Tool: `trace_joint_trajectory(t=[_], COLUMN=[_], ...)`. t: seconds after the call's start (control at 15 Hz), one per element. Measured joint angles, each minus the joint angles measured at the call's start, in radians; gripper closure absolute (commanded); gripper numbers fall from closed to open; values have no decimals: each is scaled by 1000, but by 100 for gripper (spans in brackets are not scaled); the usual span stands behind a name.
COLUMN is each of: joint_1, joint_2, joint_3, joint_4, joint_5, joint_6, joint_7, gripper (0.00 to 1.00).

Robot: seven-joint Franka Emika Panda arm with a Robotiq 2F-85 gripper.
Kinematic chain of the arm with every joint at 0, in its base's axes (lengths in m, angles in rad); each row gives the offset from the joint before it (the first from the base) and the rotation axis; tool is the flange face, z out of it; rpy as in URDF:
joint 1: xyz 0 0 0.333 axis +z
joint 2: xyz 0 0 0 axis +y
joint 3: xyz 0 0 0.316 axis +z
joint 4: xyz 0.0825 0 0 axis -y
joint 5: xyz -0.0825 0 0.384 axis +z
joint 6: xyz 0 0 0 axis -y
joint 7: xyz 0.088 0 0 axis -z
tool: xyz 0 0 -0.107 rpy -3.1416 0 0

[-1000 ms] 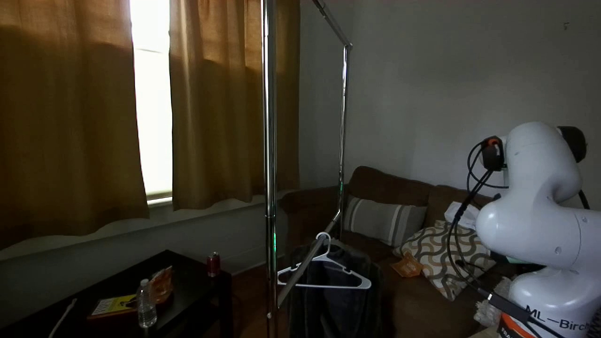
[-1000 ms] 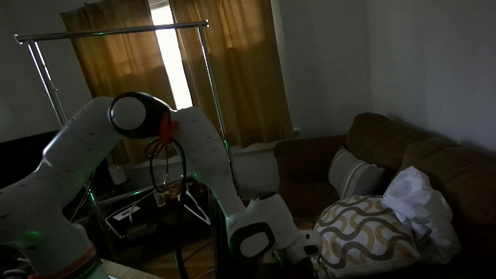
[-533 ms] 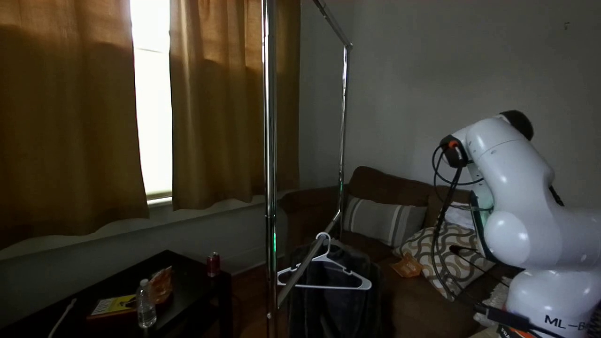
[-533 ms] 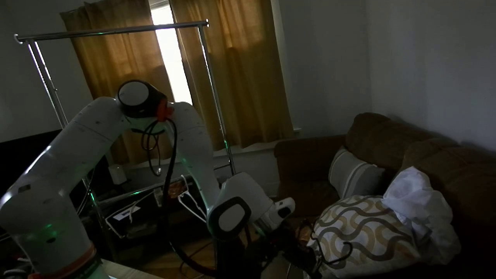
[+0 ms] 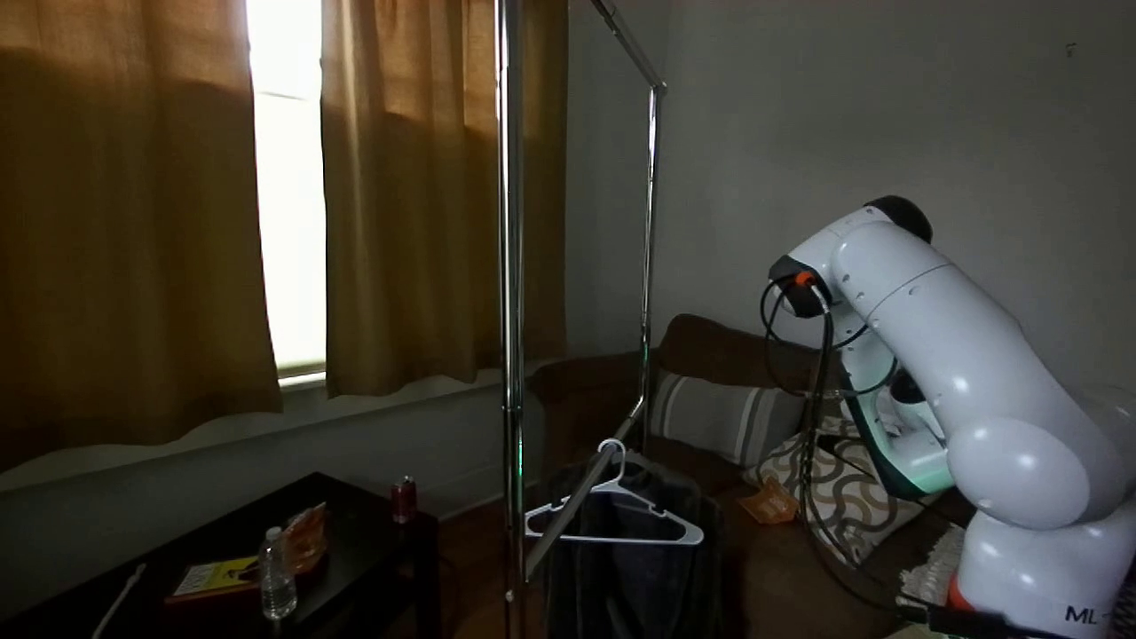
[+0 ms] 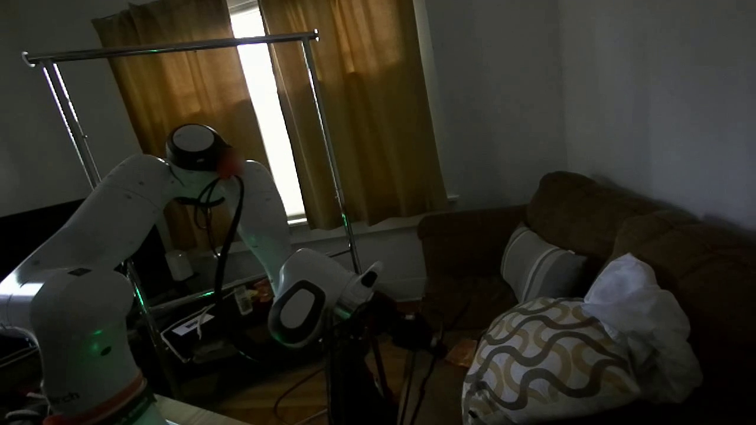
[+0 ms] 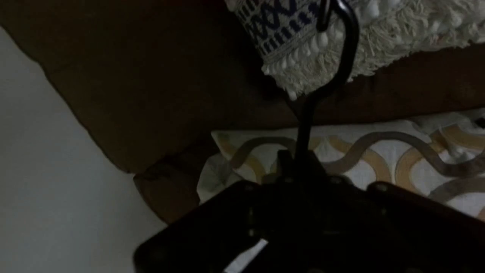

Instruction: Put the coat hanger on the bottom rack

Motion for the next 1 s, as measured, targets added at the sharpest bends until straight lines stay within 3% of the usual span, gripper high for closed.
trace_joint_trajectory(t=[0.4,0.67,0.73,1.0], joint_1=[244,361,381,373], joint_2=[2,2,2,0], joint_3=[2,33,46,61], joint_4=[-115,-134,-134,-126], joint_5=[199,292,308,315], joint_6=[206,300,316,318], joint_7=[-95,-179,-198,-204], gripper=[98,98,91,91])
